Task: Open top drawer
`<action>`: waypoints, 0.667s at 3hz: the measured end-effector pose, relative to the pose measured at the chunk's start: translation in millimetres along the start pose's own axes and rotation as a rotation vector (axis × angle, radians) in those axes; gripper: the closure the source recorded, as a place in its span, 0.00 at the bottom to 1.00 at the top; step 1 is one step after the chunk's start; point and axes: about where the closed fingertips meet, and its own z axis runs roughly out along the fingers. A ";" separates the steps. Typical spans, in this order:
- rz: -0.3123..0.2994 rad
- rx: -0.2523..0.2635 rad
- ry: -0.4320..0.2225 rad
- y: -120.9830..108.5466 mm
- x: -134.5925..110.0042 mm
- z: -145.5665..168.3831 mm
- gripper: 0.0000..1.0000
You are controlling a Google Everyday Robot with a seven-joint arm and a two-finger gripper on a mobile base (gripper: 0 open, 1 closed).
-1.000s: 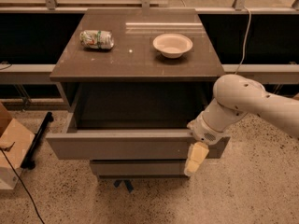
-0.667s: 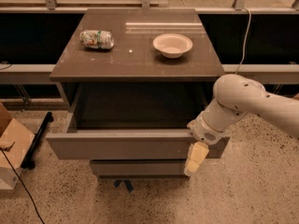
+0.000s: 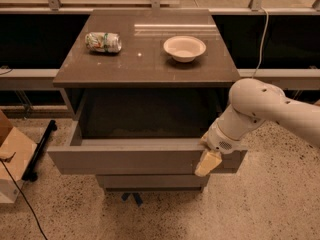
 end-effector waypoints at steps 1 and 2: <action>0.000 0.000 0.000 0.0 0.0 0.0 0.64; -0.084 -0.050 0.051 4.8 -13.4 -16.4 0.95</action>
Offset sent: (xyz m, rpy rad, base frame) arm 0.0028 0.0172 0.0688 -0.0980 0.0727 0.3163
